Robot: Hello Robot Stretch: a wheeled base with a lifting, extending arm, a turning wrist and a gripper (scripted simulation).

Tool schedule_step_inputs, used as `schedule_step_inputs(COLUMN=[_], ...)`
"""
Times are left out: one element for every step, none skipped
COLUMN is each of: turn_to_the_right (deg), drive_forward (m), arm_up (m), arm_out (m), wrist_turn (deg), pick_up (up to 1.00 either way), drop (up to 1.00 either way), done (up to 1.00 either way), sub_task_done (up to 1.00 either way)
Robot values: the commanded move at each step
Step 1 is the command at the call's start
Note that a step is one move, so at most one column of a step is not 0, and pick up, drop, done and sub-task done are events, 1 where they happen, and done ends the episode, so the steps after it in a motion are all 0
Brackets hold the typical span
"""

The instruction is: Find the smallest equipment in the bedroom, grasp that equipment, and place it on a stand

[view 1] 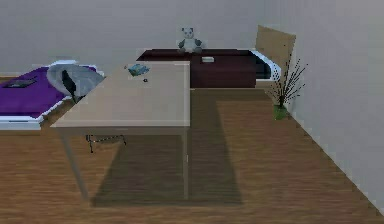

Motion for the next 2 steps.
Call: schedule_step_inputs(turn_to_the_right=[0.0,-45.0], drive_forward=[0.5,0.0], arm_up=[0.0,0.0], arm_out=[0.0,0.0], wrist_turn=[0.0,0.0], pick_up=[0.0,0.0], drop=[0.0,0.0], done=[0.0,0.0], sub_task_done=[0.0,0.0])
